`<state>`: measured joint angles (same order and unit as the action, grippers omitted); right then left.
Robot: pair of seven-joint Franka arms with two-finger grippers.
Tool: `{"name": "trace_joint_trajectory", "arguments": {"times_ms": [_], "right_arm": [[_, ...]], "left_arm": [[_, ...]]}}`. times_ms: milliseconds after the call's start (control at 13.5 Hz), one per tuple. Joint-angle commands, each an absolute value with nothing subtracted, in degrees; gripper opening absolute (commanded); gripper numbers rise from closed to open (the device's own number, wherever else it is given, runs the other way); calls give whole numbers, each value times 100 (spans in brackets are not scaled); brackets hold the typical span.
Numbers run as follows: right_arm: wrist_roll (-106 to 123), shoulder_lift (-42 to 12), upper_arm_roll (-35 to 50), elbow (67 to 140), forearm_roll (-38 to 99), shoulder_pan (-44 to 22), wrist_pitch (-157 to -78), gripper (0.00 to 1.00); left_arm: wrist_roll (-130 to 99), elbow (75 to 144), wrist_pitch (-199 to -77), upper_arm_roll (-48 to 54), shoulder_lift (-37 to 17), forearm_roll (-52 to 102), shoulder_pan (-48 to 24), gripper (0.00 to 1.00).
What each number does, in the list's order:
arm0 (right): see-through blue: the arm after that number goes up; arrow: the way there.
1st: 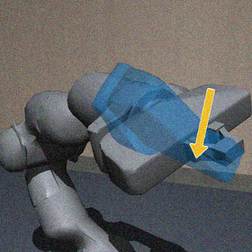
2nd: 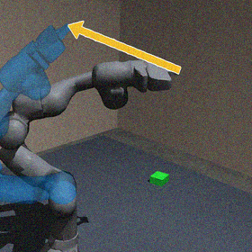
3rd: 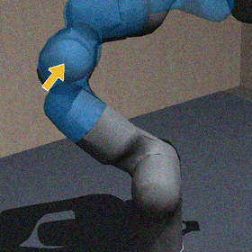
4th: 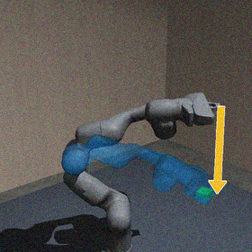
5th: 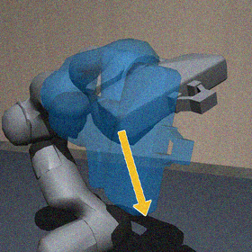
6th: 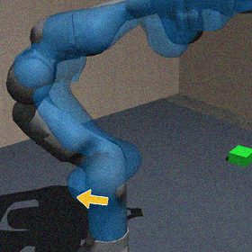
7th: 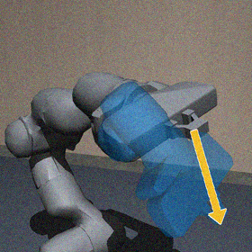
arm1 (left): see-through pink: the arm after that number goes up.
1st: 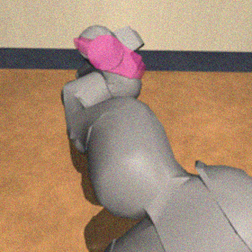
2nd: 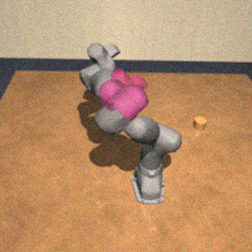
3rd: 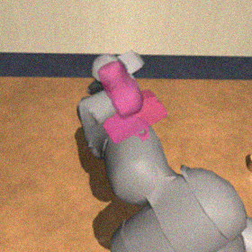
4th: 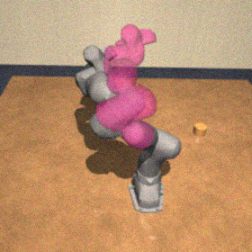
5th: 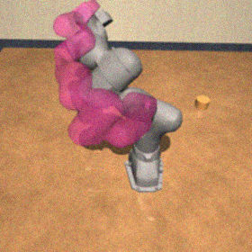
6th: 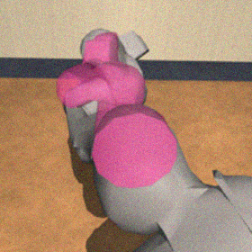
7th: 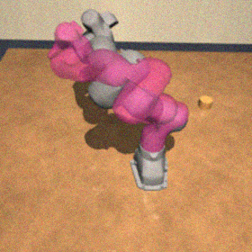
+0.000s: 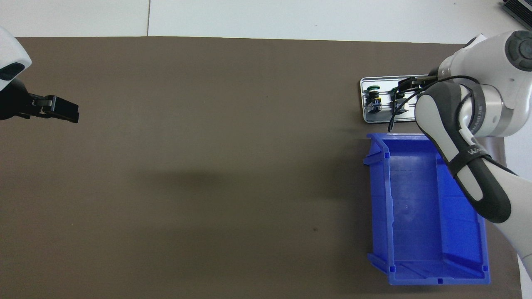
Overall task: Place and press button with both arms
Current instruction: 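Reach the right gripper into the metal tray and grasp a green button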
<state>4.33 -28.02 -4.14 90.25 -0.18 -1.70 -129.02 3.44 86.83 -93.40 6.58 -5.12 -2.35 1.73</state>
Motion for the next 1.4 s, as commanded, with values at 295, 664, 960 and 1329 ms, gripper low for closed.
{"name": "trace_joint_trajectory", "arguments": {"times_ms": [295, 664, 960, 1329], "right_arm": [[817, -3138, -334, 9422, 123, -88, -13772, 92], [870, -3146, -325, 9791, 123, -97, -14089, 74], [1064, -3146, -325, 9756, 140, -44, -14106, 0], [408, -3103, -404, 9037, 484, -167, -13441, 0]], "left_arm": [[369, 8868, -9369, 703, -360, -334, 229, 100], [369, 8868, -9378, 703, -352, -334, 229, 100], [369, 8868, -9378, 703, -352, -334, 229, 100], [369, 8868, -9378, 703, -352, -334, 229, 100]]}}
